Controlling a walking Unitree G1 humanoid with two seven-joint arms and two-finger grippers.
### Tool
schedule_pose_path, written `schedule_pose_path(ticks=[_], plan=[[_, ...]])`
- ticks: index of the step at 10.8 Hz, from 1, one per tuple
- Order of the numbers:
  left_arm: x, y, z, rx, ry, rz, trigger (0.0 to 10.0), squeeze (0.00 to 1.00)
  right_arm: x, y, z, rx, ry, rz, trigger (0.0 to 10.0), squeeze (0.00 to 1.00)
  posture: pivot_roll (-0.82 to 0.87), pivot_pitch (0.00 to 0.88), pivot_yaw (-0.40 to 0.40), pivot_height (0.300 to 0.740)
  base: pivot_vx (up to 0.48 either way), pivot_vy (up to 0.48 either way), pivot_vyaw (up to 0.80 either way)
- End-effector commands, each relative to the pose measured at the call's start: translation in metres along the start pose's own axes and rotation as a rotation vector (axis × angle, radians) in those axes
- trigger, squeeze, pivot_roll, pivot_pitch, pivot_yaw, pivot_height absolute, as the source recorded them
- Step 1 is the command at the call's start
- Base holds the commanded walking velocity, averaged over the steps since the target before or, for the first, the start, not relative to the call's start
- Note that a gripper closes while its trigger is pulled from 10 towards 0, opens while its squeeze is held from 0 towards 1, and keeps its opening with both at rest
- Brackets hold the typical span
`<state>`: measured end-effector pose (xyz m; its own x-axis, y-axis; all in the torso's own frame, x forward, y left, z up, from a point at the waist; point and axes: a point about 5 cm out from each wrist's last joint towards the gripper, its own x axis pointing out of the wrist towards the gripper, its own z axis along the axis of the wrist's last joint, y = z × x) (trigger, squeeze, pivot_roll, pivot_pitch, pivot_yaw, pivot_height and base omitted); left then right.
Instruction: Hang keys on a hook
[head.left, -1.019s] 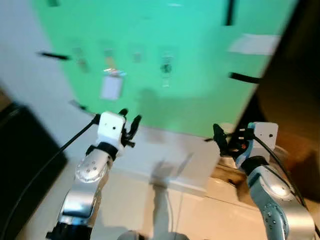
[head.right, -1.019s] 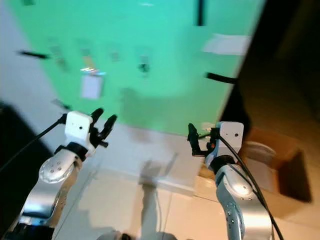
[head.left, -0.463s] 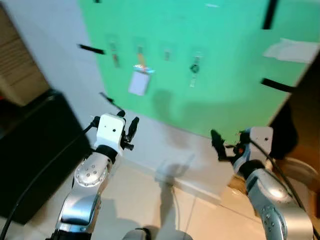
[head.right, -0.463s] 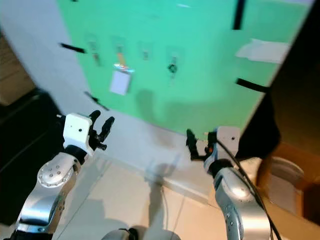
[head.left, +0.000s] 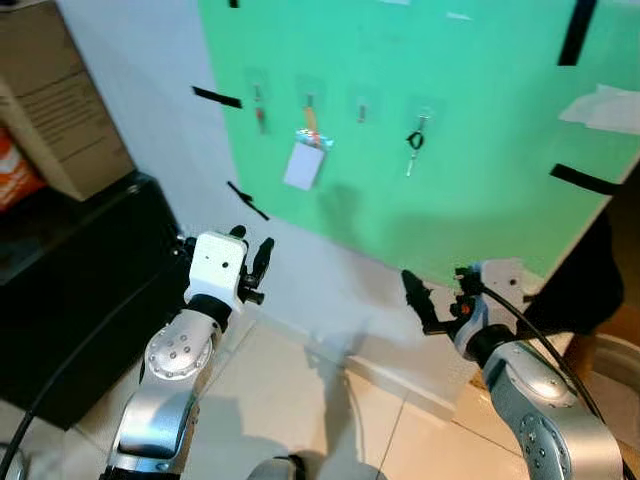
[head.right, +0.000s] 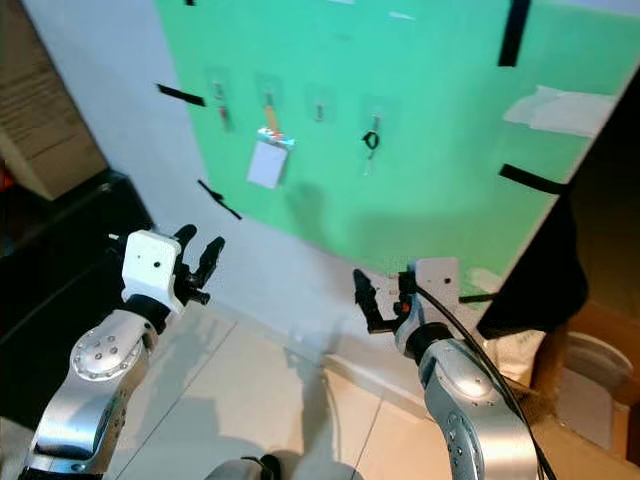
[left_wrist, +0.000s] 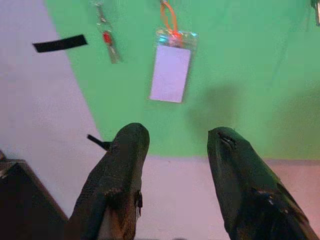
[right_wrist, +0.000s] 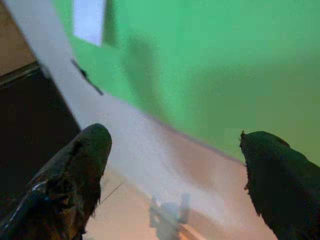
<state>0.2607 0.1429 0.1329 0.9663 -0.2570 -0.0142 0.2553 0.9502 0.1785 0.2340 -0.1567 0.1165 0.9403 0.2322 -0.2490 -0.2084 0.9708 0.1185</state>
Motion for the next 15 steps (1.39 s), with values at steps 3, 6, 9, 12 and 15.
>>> schedule_pose_path(ticks=[3, 6, 9, 12, 15], plan=[[-0.003, 0.002, 0.002, -0.003, 0.007, 0.019, 10.0, 0.00, 0.002, 0.009, 0.007, -0.035, -0.025, 0.081, 10.0, 0.00, -0.05, 0.000, 0.028, 0.740, 0.280, 0.000, 0.80], [-0.005, 0.003, 0.000, 0.001, 0.016, 0.031, 10.0, 0.00, 0.003, 0.007, 0.008, -0.044, -0.030, 0.077, 10.0, 0.00, -0.04, 0.000, 0.025, 0.740, 0.310, 0.000, 0.80], [-0.006, 0.003, -0.001, 0.005, 0.017, 0.035, 10.0, 0.00, 0.003, 0.004, 0.008, -0.063, -0.038, 0.049, 10.0, 0.00, -0.05, 0.000, 0.024, 0.740, 0.311, 0.000, 0.53], [-0.005, 0.003, -0.001, 0.012, 0.019, 0.034, 10.0, 0.00, 0.003, -0.002, 0.009, -0.031, -0.048, -0.005, 10.0, 0.00, -0.05, 0.000, 0.026, 0.740, 0.309, 0.000, 0.00], [-0.004, 0.006, 0.000, 0.024, 0.012, 0.046, 10.0, 0.00, 0.001, -0.011, 0.009, -0.062, -0.068, -0.043, 10.0, 0.00, -0.05, 0.000, 0.032, 0.740, 0.310, 0.000, 0.00]])
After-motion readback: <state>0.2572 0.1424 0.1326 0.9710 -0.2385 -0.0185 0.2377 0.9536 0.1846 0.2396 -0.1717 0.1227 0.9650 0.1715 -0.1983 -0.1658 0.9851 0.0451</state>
